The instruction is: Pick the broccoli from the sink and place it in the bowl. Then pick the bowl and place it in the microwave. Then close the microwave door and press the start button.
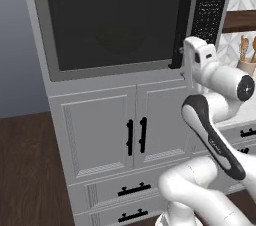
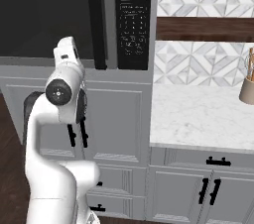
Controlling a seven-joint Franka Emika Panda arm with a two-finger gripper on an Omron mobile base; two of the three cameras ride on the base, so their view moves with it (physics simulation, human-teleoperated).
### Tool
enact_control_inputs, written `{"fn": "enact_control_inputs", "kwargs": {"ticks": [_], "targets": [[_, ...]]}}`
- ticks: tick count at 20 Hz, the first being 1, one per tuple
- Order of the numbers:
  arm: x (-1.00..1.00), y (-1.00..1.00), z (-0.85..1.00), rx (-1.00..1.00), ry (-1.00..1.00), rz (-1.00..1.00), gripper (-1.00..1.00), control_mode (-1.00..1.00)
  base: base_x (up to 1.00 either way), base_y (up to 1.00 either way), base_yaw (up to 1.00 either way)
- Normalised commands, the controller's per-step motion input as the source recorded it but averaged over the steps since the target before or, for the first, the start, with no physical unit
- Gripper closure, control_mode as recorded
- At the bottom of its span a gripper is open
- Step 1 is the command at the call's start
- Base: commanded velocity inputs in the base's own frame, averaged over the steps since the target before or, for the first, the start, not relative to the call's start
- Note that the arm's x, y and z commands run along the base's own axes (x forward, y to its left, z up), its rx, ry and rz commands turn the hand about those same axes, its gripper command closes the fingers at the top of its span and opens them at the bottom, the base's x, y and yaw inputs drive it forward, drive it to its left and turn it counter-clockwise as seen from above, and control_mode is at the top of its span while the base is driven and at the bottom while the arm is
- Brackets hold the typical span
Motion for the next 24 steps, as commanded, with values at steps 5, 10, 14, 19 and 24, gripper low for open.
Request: {"fn": "enact_control_inputs", "kwargs": {"ticks": [5, 10, 14, 19, 24], "targets": [[-0.66, -1.0, 0.04, 0.2, 0.0, 0.13, -1.0, -1.0, 0.0, 0.0, 0.0], [0.08, -1.0, 0.0, 0.2, 0.0, 0.02, -1.0, -1.0, 0.0, 0.0, 0.0], [0.86, -0.74, 0.0, 0.09, 0.0, 0.0, 1.0, -1.0, 0.0, 0.0, 0.0], [1.0, -0.13, -0.07, 0.02, 0.0, 0.0, 1.0, -1.0, 0.0, 0.0, 0.0], [0.75, -0.11, 0.14, 0.04, -0.05, -0.01, 1.0, -1.0, 0.0, 0.0, 0.0]]}}
